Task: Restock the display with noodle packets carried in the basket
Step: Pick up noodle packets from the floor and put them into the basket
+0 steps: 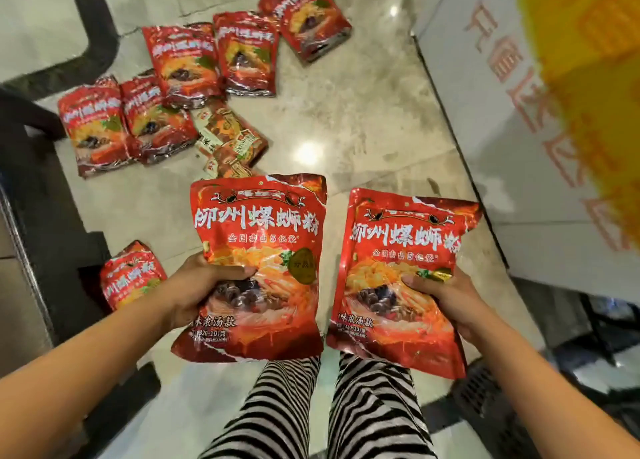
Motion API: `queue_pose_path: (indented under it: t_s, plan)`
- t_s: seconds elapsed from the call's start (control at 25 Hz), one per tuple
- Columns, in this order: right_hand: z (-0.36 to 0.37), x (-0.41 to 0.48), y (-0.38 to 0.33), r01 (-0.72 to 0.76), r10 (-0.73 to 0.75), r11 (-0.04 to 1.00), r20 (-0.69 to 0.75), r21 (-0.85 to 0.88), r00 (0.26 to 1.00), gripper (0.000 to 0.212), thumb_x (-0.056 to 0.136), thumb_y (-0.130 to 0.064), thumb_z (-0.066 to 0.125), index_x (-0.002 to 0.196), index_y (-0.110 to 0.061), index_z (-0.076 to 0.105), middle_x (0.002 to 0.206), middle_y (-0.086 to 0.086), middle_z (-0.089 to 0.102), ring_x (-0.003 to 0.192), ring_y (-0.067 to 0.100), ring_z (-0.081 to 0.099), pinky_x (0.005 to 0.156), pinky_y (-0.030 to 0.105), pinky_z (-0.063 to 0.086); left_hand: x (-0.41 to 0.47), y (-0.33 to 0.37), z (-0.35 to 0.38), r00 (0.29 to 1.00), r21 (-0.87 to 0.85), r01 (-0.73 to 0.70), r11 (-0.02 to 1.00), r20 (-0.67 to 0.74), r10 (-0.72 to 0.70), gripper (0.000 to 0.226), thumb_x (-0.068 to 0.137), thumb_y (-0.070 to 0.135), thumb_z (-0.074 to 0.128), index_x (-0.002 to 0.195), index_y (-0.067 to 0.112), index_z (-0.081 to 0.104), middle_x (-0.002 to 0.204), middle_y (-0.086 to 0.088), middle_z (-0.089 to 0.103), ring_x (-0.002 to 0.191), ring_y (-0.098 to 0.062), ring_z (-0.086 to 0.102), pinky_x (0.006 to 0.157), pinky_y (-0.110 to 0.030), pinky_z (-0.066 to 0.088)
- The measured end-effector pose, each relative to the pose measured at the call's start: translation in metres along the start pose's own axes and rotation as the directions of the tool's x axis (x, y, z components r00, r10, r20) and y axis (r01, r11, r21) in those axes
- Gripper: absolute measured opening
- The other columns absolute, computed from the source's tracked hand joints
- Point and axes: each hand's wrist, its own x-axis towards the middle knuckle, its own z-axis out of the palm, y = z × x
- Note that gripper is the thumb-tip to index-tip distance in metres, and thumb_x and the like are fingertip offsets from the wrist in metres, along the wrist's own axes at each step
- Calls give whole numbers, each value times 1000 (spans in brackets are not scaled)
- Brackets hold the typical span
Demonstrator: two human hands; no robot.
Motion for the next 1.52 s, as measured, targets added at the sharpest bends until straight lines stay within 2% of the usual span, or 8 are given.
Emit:
queue_pose_path:
  t_s: [0.2, 0.36, 0.6, 0.8, 0.96, 1.24, 1.4, 1.52]
  plan:
    - [-41, -92, 95, -29, 64, 970, -137, 241, 988, 72, 46, -30, 94, 111, -25, 63, 104, -2, 76, 96, 22, 72, 89, 41, 54, -25, -25, 46, 998, 213, 56, 975, 23, -62, 48, 67, 7, 77, 113, 0, 63, 98, -24, 73, 80, -40, 73, 76, -47, 59]
    - [-92, -155, 174, -29, 117, 913, -192, 407, 974, 53, 67, -11, 84, 114, -24, 63, 100, -3, 76, 87, 18, 74, 72, 31, 58, -36, -66, 122, 985, 386, 70, 920, 120, -125, 48, 69, 6, 76, 114, -4, 62, 96, -25, 73, 71, -36, 73, 64, -41, 60]
    - [-175, -221, 302, 90, 118, 821, -321, 564, 940, 75, 57, -28, 93, 124, -23, 60, 114, 3, 72, 101, 25, 71, 88, 44, 54, -58, -146, 259, 952, 591, 4, 807, 244, -183, 101, 28, 28, 99, 119, 5, 61, 106, -23, 72, 91, -44, 71, 83, -52, 56]
    - [-258, -297, 413, 105, 214, 734, -375, 671, 902, 80, 52, -23, 94, 124, -24, 61, 110, 0, 74, 97, 23, 73, 81, 40, 58, -86, -242, 386, 903, 710, -50, 702, 333, -272, 90, 42, 29, 90, 124, 13, 58, 110, -19, 72, 93, -43, 71, 77, -50, 58]
    - [-333, -339, 489, 144, 259, 700, -437, 700, 861, 90, 30, -36, 96, 113, -20, 67, 101, 1, 76, 92, 24, 73, 65, 28, 60, -102, -325, 487, 862, 747, -77, 661, 383, -332, 92, 41, 31, 92, 125, 15, 59, 111, -16, 72, 97, -41, 70, 92, -58, 51]
    - [-460, -289, 539, 71, 196, 878, -491, 473, 849, 70, 63, -18, 88, 126, -22, 58, 110, -2, 73, 99, 22, 70, 100, 47, 49, -58, -395, 611, 884, 781, -184, 596, 397, -247, 54, 66, 19, 82, 117, 18, 66, 105, -5, 76, 97, -29, 72, 82, -43, 56]
    - [-481, -236, 545, -169, 319, 945, -679, 280, 661, 101, 69, -36, 87, 148, -14, 28, 136, 12, 52, 128, 34, 49, 107, 42, 39, -12, -412, 639, 949, 884, -230, 406, 295, -107, 107, 42, 45, 97, 134, 16, 50, 125, -4, 66, 111, -28, 63, 90, -42, 54]
    - [-455, -209, 537, -411, 299, 907, -833, 96, 466, 117, 72, -73, 66, 156, -17, 5, 151, 30, 24, 140, 45, 24, 114, 54, 23, -19, -433, 649, 901, 965, -261, -4, 245, 358, 125, 65, 51, 84, 155, 16, 6, 155, -21, 28, 140, -43, 31, 115, -53, 28]
